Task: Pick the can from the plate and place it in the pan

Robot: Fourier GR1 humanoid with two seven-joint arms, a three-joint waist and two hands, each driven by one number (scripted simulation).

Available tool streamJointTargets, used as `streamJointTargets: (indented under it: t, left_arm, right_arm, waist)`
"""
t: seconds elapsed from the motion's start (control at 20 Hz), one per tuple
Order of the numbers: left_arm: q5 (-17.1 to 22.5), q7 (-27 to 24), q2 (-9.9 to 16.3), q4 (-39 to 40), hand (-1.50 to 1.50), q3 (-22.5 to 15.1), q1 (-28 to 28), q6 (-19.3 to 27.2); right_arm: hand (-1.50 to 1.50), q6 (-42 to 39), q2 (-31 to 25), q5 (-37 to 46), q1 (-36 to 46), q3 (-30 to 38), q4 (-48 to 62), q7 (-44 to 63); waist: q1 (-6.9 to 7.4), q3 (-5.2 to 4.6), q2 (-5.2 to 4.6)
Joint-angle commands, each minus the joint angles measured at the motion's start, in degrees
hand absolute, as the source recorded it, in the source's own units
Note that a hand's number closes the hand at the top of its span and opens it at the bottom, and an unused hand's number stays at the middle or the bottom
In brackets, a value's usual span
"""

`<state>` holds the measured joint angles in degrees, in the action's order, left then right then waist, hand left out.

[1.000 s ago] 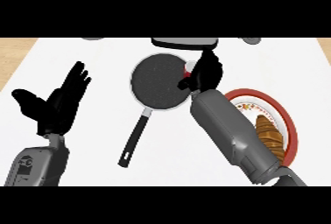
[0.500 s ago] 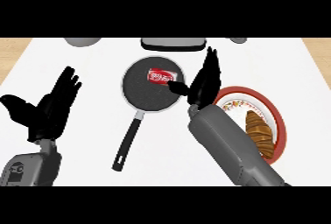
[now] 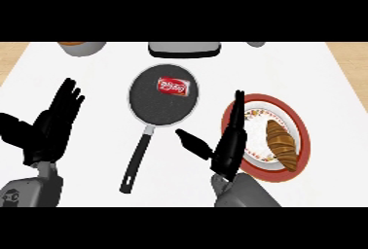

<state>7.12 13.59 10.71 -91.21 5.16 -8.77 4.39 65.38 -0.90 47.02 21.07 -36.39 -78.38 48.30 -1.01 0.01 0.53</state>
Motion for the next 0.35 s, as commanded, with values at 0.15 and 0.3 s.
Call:
streamJointTargets:
  t: [0.15,0.3]
  left_arm:
    - [-2.16,-0.05,-2.59,0.69,0.0,-2.12,-0.51,1.3]
    - [-1.1,-2.05,-2.0,-1.07,0.0,-0.97,1.48,-0.95]
  right_arm:
    - [-1.5,-1.3,0.85,11.15,-16.78,-2.65,-15.17,-0.14]
    - [-1.5,-3.51,0.87,9.05,-15.45,-0.45,-14.81,-0.84]
  waist:
    - [0.58,-0.03,-0.41]
    - [1.0,-0.02,-0.49]
